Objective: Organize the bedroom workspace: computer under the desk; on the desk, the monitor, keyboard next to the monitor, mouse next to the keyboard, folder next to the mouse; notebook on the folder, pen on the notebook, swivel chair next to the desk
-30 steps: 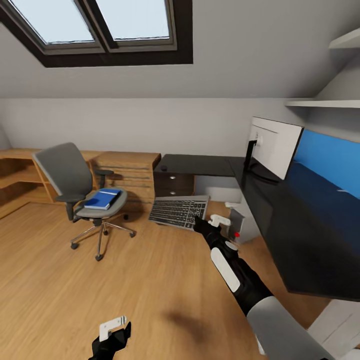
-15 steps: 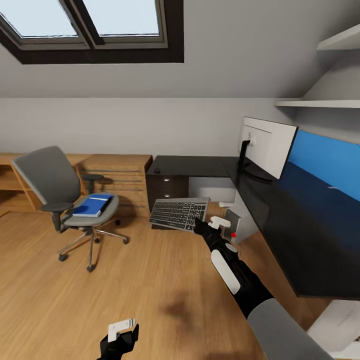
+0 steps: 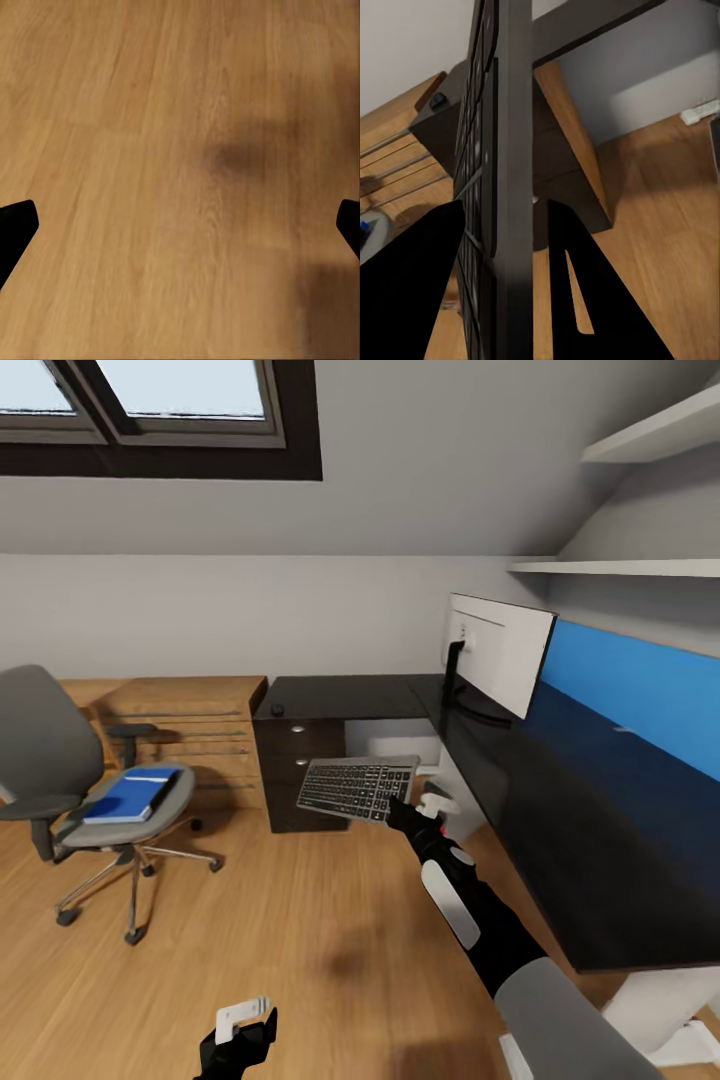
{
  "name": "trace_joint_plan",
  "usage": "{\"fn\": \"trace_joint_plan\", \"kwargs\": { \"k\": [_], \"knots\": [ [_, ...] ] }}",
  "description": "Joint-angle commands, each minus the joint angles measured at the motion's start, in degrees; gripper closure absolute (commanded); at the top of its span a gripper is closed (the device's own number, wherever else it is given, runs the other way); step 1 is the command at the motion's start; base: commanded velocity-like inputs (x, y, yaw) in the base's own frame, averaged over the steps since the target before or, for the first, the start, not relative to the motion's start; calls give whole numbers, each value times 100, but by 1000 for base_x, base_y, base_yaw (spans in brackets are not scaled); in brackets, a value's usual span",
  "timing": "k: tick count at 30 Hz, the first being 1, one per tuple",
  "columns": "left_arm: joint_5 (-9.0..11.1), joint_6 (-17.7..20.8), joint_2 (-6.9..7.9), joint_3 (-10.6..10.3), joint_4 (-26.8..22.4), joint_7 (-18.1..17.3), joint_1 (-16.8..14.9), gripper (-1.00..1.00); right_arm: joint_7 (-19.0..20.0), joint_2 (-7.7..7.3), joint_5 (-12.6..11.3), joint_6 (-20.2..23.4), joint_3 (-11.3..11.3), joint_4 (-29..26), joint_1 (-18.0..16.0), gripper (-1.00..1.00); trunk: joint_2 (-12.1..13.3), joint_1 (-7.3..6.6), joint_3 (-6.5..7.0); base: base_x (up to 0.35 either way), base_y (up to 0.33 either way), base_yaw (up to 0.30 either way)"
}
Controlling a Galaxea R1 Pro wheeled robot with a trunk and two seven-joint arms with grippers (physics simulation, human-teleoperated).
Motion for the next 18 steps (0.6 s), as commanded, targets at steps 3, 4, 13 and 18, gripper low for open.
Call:
{"fn": "trace_joint_plan", "kwargs": {
  "k": [3, 4, 13, 18],
  "knots": [
    [46, -28, 6, -42, 1, 46, -4, -100, -33, 6, -29, 31, 17, -27, -4, 100, -3, 3, -6, 332, 79, -6],
    [45, -26, 6, -42, 1, 46, -4, -100, -30, 3, -29, 31, 15, -38, -1, 100, -3, 3, -6, 332, 78, -1],
    [52, -24, 8, -38, 1, 51, -4, -100, -15, 11, -22, 0, 26, -527, 297, 100, -3, 3, -6, 320, 42, 0],
    [52, -28, 6, -41, -1, 54, -4, -100, -37, 52, -41, -167, 72, -582, 339, 100, -3, 3, -6, 123, 4, 0]
  ]
}}
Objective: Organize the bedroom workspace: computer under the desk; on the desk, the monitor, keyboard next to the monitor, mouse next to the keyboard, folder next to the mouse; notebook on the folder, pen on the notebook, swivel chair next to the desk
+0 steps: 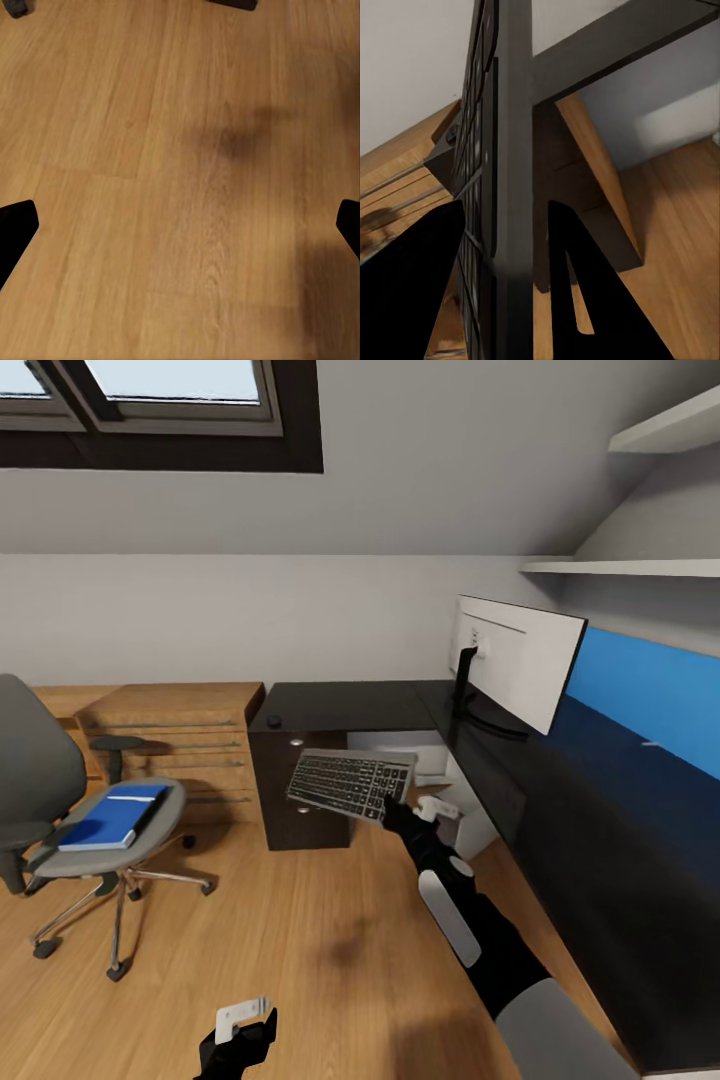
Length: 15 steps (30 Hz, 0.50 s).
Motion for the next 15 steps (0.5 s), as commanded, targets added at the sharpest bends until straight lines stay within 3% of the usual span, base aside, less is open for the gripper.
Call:
{"fn": "trace_joint_plan", "kwargs": {
  "k": [1, 6, 11, 15],
  "knots": [
    [47, -29, 6, -40, 1, 46, -4, -100, -44, 9, -45, -26, 14, -10, -1, 100, -3, 0, -6, 41, 1, 0],
    [47, -32, 6, -41, -2, 47, -4, -100, -113, 158, -70, -422, 23, -1, 4, 100, -3, 0, -6, 18, 1, 0],
    [47, -32, 6, -31, -6, 55, -4, -100, -370, 451, -84, -997, 40, 31, 5, 100, -3, 0, -6, 3, 0, 0],
    [47, -33, 6, -26, -15, 55, -4, -100, -460, 453, -98, -1354, 41, 47, 5, 100, -3, 0, -6, 0, 0, 0]
  ]
}}
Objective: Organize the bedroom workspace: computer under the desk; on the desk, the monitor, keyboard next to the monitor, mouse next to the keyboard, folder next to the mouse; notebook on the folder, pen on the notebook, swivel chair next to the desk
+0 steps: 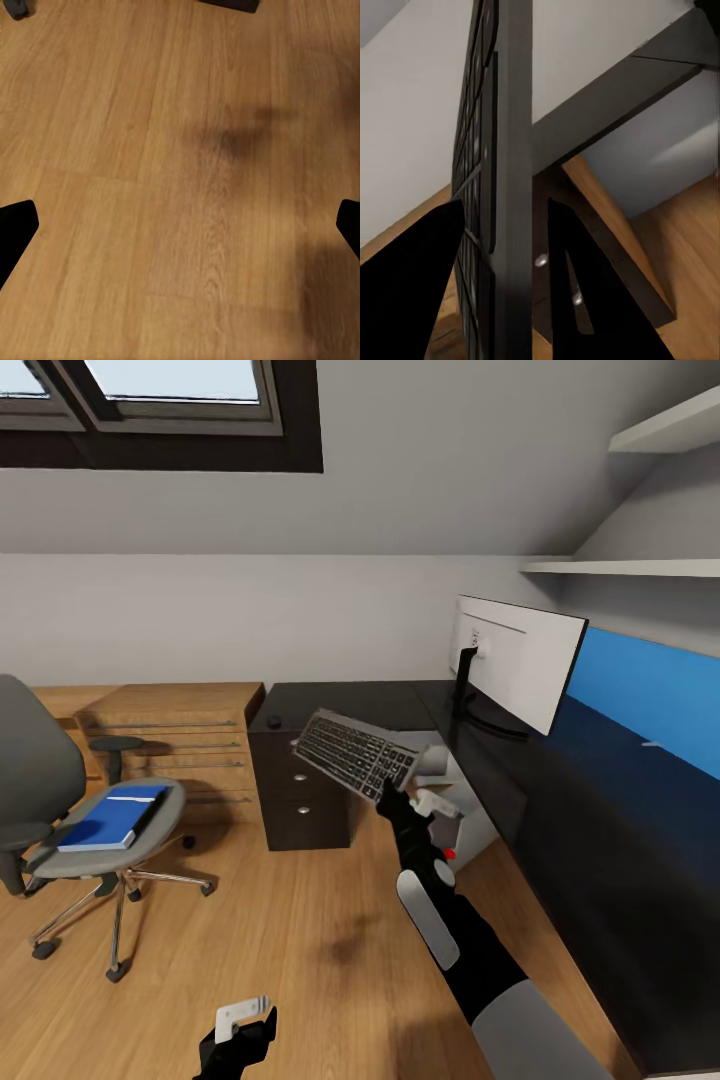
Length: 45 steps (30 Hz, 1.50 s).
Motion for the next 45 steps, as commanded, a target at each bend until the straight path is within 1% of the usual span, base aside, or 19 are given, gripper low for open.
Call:
{"fn": "trace_joint_plan", "kwargs": {
  "k": [1, 6, 7, 8, 10, 11, 14, 15, 16, 18, 19, 20, 23, 33, 35, 39, 45],
  "knots": [
    [47, -28, 6, -40, -1, 46, -5, -100, -30, 0, -78, -94, 18, 5, -5, 100, -3, 0, -6, 0, 0, 0],
    [47, -28, 6, -38, -1, 50, -5, -100, -133, 0, -70, -465, 8, 12, -4, 100, -3, 0, -6, 0, 0, 0],
    [47, -28, 6, -43, 0, 52, -5, -100, -413, 0, -70, -678, -5, 13, -4, 100, -3, 0, -6, 0, 0, 0],
    [47, -28, 6, -43, 0, 52, -5, -100, -509, 0, -70, -733, -7, 10, -4, 100, -3, 0, -6, 0, 0, 0],
    [47, -28, 6, -46, 0, 54, -5, -100, -862, 0, -45, -966, -6, 5, -4, 100, -3, 0, -6, 0, 0, 0],
    [46, -28, 6, -47, 0, 51, -5, -100, -1069, 0, -65, -1166, 17, 8, 1, 100, -3, 0, -6, 0, 0, 0],
    [40, -28, 0, -47, 0, 47, -5, -100, -1155, 0, -94, -1250, 34, 9, 5, 100, -3, 0, -6, 0, 0, 0],
    [39, -28, 3, -47, 0, 44, -5, -100, -1158, 0, -337, -1270, 77, -7, 9, 100, -3, 0, -6, 0, 0, 0],
    [39, -28, 3, -47, 0, 43, -5, -100, -1155, 0, -398, -1271, 83, -15, 8, 100, -3, 0, -6, 0, 0, 0],
    [39, -28, 5, -47, 0, 39, -5, -100, -1113, 0, -702, -1278, 100, -31, 7, 100, -3, 0, -6, 0, 0, 0],
    [39, -28, 5, -47, 0, 39, -5, -100, -1095, 0, -839, -1280, 104, -36, 6, 100, 38, -22, 12, 0, 0, 0],
    [50, -23, 6, -47, 4, 43, -5, -100, -1071, 0, -1180, -1284, 106, -42, 7, 100, 78, -44, 30, 0, 0, 0],
    [62, -10, 8, -23, 9, 46, -5, -100, -1073, 0, -1286, -1280, 106, -43, 5, 100, 198, -110, 84, 0, 0, 0],
    [75, 26, 28, 14, 9, 37, -5, -100, -1074, 0, -1299, -1276, 95, -43, 5, 100, 599, -330, 264, 0, 0, 0],
    [78, 71, 34, 14, 9, 39, -5, -100, -1074, 0, -1299, -1276, 92, -43, 6, 100, 679, -374, 300, 0, 0, 0],
    [83, 312, 41, 14, 9, 100, -5, -100, -1074, 0, -1299, -1276, 90, -43, 5, 100, 840, -462, 371, 0, 0, 0],
    [93, 404, 63, 25, 9, 133, -5, -100, -1066, 0, -1299, -1276, 89, -43, 5, 100, 1080, -593, 479, 0, 0, 0]
  ]
}}
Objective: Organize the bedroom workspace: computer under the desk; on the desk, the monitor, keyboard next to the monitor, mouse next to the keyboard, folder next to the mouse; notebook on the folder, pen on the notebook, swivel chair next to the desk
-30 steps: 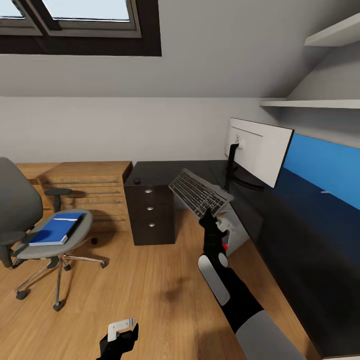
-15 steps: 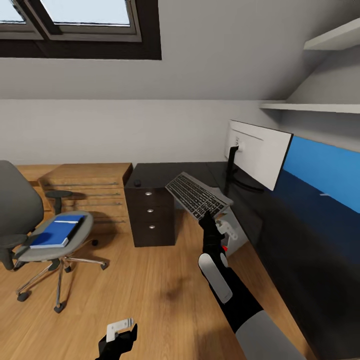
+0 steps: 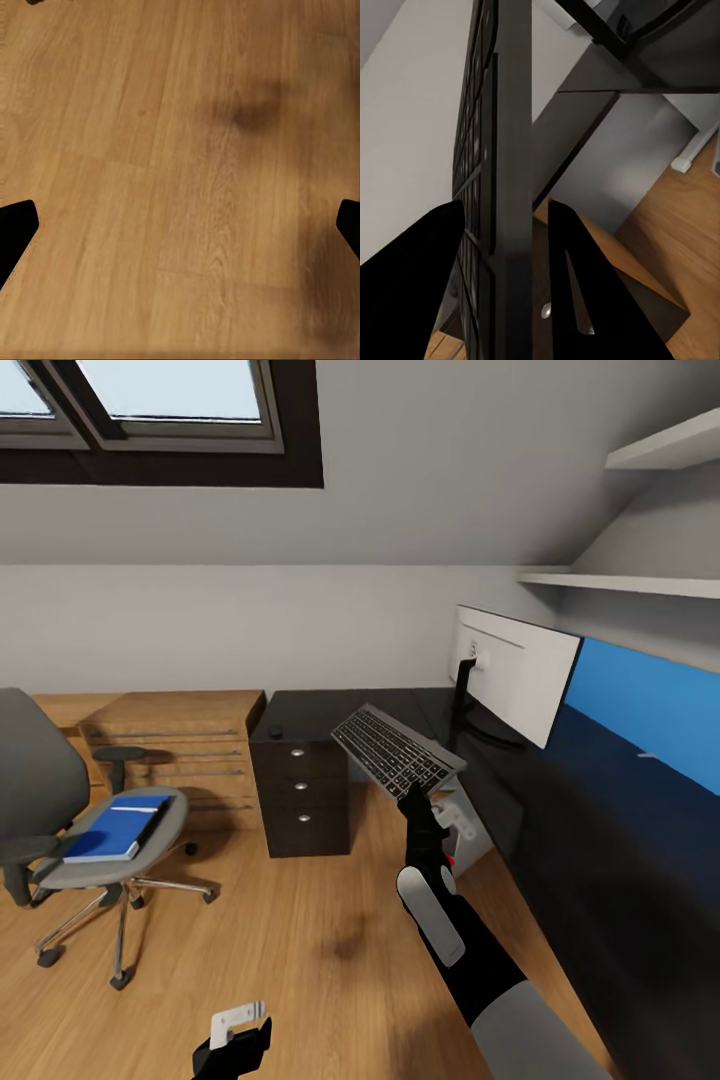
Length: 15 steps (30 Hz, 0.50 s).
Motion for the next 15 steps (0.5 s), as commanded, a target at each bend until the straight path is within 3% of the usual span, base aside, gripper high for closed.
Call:
{"fn": "trace_joint_plan", "kwargs": {
  "k": [1, 7, 15],
  "knots": [
    [56, -26, 15, -25, 0, 51, -4, -100, -17, 0, -44, -32, 9, -2, -5, 100, 39, -23, 13, 0, 0, 0],
    [67, -6, 20, 336, 0, 41, -4, -100, -16, 0, -44, -31, 9, 14, -2, 100, 239, -133, 103, 0, 0, 0],
    [33, -55, 11, 387, -48, 49, -4, -100, -15, 0, -44, -35, 1, 32, -2, 100, 239, -133, 103, 13, 0, 0]
  ]
}}
